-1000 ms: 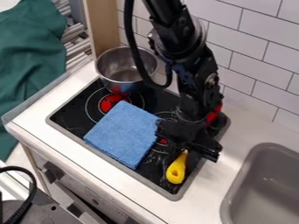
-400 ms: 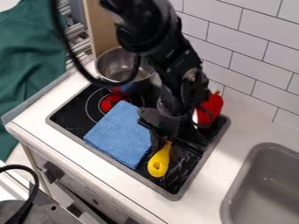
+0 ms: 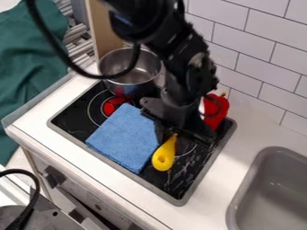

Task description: Move the knife to the top of the blue cloth

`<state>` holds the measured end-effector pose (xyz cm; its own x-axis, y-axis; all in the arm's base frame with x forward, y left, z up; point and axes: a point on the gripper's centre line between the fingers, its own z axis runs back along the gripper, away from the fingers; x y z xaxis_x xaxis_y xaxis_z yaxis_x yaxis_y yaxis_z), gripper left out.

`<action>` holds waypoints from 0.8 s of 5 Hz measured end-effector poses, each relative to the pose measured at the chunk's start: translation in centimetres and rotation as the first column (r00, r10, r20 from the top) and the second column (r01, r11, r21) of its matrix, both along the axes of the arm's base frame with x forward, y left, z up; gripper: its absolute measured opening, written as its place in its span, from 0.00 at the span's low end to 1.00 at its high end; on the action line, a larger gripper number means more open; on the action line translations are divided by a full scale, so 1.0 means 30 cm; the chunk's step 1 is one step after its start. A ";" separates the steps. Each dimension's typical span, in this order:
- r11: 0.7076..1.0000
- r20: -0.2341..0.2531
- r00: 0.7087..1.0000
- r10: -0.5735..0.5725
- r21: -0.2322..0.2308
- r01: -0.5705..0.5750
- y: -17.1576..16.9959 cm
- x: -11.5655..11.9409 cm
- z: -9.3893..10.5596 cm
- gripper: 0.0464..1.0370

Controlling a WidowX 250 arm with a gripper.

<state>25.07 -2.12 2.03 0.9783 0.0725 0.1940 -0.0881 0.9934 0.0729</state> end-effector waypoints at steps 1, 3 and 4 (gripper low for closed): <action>0.999 -0.042 0.998 0.051 -0.018 -0.052 0.077 0.001 -0.051 0.26; 0.992 -0.081 0.990 0.114 -0.048 -0.118 0.221 0.017 -0.117 0.26; 0.991 -0.091 0.989 0.119 -0.052 -0.124 0.257 0.012 -0.131 0.26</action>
